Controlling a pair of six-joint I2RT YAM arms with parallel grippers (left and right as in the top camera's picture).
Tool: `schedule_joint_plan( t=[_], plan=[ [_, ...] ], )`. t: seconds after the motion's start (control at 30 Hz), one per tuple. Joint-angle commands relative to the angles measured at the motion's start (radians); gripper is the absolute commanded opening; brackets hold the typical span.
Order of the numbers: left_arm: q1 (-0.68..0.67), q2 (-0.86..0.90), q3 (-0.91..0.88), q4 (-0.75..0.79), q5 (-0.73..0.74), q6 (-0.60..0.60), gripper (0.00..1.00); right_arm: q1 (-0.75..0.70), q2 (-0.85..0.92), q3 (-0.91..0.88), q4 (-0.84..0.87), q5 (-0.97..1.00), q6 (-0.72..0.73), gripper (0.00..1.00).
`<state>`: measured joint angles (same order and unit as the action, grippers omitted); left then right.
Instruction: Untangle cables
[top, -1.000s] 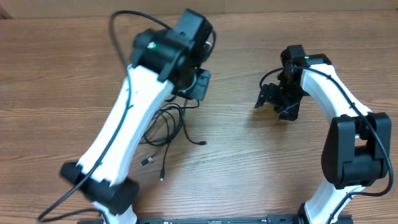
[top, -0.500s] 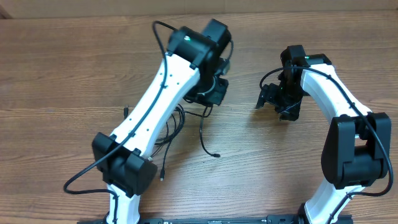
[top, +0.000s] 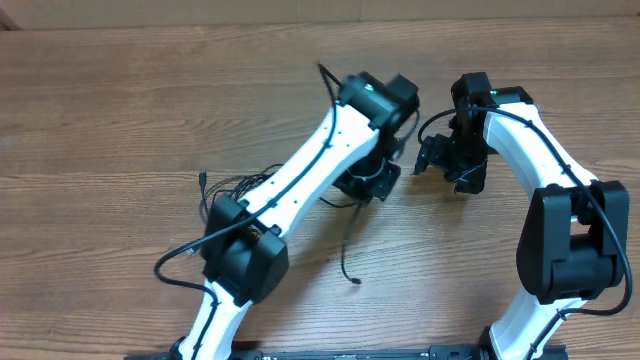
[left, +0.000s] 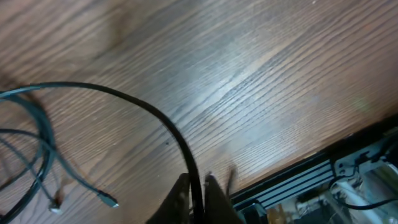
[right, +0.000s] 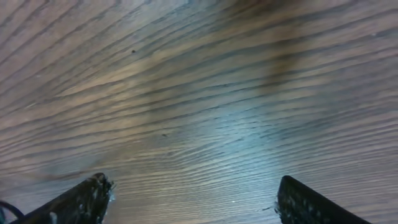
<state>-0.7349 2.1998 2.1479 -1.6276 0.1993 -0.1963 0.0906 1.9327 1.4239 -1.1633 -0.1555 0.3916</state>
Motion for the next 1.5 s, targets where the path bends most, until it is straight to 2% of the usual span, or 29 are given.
schedule_joint_plan(
  t=[0.0,0.1,0.23,0.47,0.67,0.83,1.03,1.1,1.27,1.37,1.47],
  plan=[
    [-0.044,0.040,-0.006,0.002,0.020,0.024,0.18,-0.002,-0.023,-0.003,0.002,0.036,-0.004,0.85],
    [-0.058,0.053,-0.006,0.005,0.020,0.024,0.24,-0.002,-0.023,-0.003,0.002,0.036,-0.004,0.85],
    [-0.064,0.057,-0.006,0.006,0.020,0.016,0.45,-0.002,-0.023,-0.003,0.002,0.050,-0.003,0.85],
    [-0.044,0.035,0.032,-0.003,0.035,0.018,0.52,-0.002,-0.023,-0.003,0.005,0.051,-0.004,0.86],
    [-0.008,-0.014,0.148,-0.063,0.039,0.064,0.58,-0.002,-0.023,-0.003,0.007,0.051,-0.004,0.86],
    [0.051,-0.089,0.186,-0.063,0.035,0.071,0.68,-0.002,-0.023,-0.003,0.006,0.051,-0.004,0.87],
    [0.193,-0.177,0.186,-0.063,0.002,0.060,0.70,-0.002,-0.013,-0.003,0.006,0.051,-0.004,0.87],
    [0.246,-0.193,0.184,-0.063,0.000,0.043,0.76,-0.002,-0.006,-0.003,0.006,0.051,-0.004,0.87],
    [0.330,-0.207,0.148,-0.063,0.000,0.024,0.70,-0.002,0.003,-0.003,0.009,0.050,-0.004,0.88],
    [0.354,-0.226,0.057,-0.063,-0.045,0.013,0.68,-0.002,0.003,-0.004,0.009,0.050,-0.004,0.88],
    [0.372,-0.259,-0.093,-0.063,-0.184,-0.047,0.69,-0.002,0.003,-0.003,0.009,0.050,-0.004,0.88]
  ],
)
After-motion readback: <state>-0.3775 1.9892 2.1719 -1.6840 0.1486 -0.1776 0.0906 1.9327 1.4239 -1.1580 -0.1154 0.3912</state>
